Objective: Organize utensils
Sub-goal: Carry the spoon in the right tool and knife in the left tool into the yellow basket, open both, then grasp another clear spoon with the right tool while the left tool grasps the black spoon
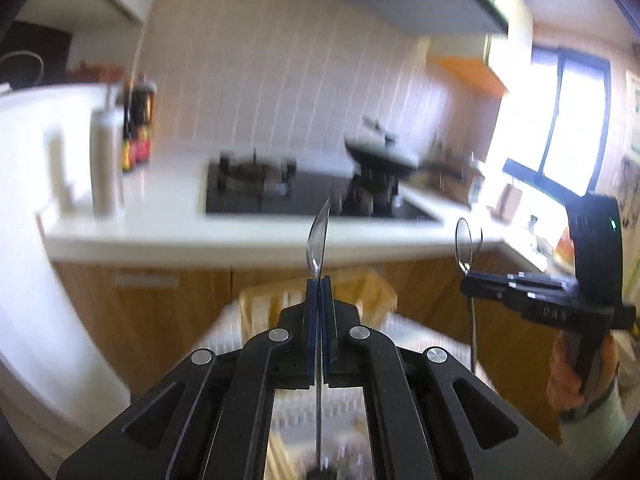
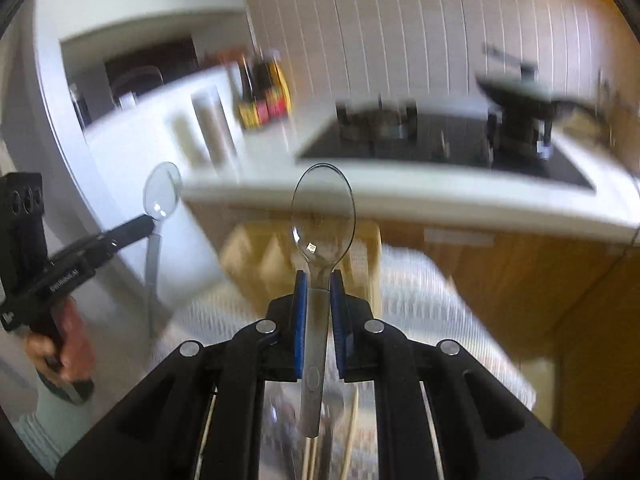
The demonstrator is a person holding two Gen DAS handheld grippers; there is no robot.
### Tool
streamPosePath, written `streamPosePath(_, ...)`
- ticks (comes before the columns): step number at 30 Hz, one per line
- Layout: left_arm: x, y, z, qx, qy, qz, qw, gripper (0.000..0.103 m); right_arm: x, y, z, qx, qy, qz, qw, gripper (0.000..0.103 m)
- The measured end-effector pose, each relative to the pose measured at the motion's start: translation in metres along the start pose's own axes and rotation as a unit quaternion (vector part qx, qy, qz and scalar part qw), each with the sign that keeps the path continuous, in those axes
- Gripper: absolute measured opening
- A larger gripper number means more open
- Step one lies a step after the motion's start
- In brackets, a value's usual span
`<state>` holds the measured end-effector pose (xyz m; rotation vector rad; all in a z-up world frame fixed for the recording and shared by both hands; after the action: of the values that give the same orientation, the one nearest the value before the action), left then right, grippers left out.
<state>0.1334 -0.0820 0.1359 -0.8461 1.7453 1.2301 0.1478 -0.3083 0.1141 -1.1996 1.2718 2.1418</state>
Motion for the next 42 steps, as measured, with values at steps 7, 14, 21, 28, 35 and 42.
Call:
streamPosePath(7, -0.028, -0.025, 0.012, 0.011, 0.035, -0.100, 0.9943, 0.000, -0.054, -0.010, 0.010, 0.028, 0.038, -0.121, 0.992, 0.010)
streamPosePath(14, -0.021, -0.073, 0.025, -0.004, 0.044, -0.129, 0.9907, 0.000, -0.061, -0.061, -0.013, 0.069, 0.049, -0.167, 0.982, 0.010)
streamPosePath(21, 0.005, -0.110, 0.036, -0.036, 0.034, -0.129, 0.9903, 0.000, -0.035, -0.114, -0.034, 0.073, 0.046, -0.145, 0.986, 0.010)
streamPosePath(28, 0.023, -0.129, 0.044, -0.038, 0.030, -0.116, 0.9921, 0.000, -0.018, -0.128, -0.044, 0.061, 0.037, -0.132, 0.989, 0.010)
streamPosePath(35, 0.036, -0.116, 0.050, -0.033, 0.043, -0.105, 0.9930, 0.031, -0.006, -0.118, -0.044, 0.041, 0.027, -0.114, 0.992, 0.019)
streamPosePath(42, 0.041, -0.079, 0.049, -0.026, 0.037, -0.101, 0.9938, 0.047, 0.007, -0.084, -0.042, 0.024, -0.001, -0.112, 0.993, 0.029)
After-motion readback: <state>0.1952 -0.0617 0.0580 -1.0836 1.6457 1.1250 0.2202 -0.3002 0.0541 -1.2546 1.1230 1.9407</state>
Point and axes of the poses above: each gripper's, at about its wrist camera, not at the fingertips, and y roughly against the way its jaws point, z to its left, x to its underside, the point moved 5 cm from there along -y, roughly the way its jaws point, and after that the axes turned 6 degrees about -x, right-handed, at the moved point
